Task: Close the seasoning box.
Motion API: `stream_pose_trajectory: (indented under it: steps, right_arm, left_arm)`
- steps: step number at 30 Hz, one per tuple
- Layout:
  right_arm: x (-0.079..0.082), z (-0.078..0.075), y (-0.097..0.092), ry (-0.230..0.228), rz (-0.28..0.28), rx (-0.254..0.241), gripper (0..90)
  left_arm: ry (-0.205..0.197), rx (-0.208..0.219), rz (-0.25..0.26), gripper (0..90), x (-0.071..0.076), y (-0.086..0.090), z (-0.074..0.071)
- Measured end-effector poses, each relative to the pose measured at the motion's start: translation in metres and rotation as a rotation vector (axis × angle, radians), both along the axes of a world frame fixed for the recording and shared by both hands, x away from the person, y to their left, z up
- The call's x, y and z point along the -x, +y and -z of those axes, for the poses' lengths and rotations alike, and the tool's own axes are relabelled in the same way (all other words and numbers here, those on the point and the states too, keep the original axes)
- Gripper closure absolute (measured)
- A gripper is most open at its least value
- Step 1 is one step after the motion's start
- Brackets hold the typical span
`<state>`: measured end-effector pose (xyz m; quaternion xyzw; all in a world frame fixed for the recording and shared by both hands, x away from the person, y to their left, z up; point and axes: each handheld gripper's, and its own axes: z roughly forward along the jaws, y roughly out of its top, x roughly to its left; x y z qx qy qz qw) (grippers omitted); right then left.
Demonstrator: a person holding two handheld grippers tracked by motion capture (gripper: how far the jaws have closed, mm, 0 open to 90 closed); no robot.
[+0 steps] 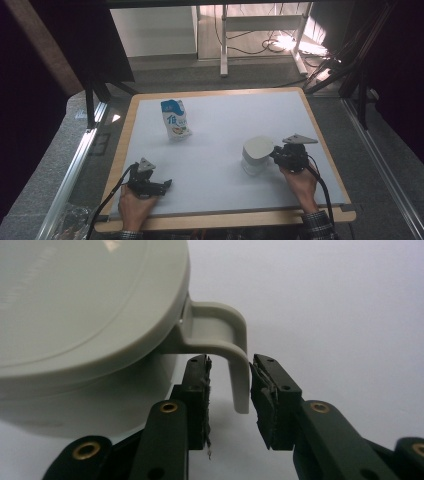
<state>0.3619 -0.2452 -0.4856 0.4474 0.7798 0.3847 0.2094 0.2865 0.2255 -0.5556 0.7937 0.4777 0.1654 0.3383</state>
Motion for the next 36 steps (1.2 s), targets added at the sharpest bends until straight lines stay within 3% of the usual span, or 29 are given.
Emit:
stream_pose_trajectory:
  steps: [15,20,21,25,36]
  right_arm:
    - [0.013,-0.023,-0.02,0.033,-0.068,-0.032,70.9]
    - [0.013,-0.033,-0.03,0.044,-0.09,-0.049,81.9]
    - [0.013,-0.037,-0.033,0.036,-0.097,-0.058,87.6]
    - [0.009,-0.047,-0.033,0.045,-0.118,-0.068,89.6]
    - [-0.003,-0.069,-0.021,-0.009,-0.128,-0.059,89.7]
  left_arm:
    - [-0.001,-0.002,0.003,2.0,0.0,0.0,0.0]
    - [0.001,-0.001,0.001,2.0,0.0,0.0,0.0]
    - [0.0,0.0,0.001,2.0,0.0,0.0,0.0]
    - [-0.001,-0.001,0.004,2.0,0.0,0.0,0.0]
    - [-0.001,-0.001,0.002,2.0,0.0,0.0,0.0]
